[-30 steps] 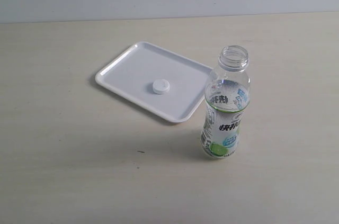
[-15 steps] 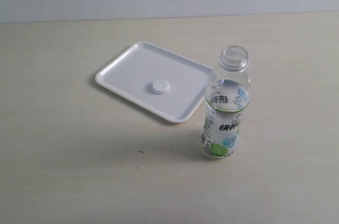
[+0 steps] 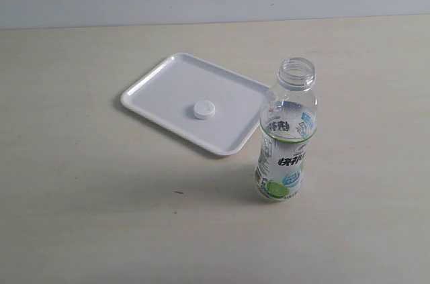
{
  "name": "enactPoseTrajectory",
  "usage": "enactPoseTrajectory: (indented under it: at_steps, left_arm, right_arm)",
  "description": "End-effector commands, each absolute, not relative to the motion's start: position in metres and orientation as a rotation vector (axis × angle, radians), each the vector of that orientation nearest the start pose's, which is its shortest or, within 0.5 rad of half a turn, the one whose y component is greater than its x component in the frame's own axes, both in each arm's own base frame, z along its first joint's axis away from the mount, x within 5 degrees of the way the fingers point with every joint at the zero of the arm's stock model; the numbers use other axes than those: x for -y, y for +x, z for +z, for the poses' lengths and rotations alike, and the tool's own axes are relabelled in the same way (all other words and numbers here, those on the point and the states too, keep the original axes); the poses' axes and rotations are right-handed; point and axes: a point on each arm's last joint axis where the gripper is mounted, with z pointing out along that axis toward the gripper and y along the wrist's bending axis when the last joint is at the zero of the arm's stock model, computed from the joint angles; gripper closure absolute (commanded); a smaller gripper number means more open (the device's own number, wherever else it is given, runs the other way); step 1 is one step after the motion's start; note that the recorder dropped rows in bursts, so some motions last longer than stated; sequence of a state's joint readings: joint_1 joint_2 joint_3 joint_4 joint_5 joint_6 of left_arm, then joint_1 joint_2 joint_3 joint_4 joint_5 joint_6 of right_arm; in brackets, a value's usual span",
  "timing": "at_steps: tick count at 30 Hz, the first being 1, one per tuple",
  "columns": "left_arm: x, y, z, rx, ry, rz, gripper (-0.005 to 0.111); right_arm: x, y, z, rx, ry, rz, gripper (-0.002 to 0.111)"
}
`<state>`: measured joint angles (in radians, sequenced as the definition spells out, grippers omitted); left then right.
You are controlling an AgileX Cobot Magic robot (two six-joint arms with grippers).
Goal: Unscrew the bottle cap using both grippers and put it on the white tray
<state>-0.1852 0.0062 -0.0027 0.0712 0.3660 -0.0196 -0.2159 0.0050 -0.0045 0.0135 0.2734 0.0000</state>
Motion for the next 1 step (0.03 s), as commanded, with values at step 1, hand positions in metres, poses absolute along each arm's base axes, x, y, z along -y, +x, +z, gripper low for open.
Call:
enactPoseTrajectory:
  at_steps: [1]
  left_arm:
    - [0.0072,0.0525,0.1805,-1.837,0.192,-0.072,0.107]
  right_arm:
    - [0.0116,0.0538,0.1891,-1.739,0.204,-0.145,0.042]
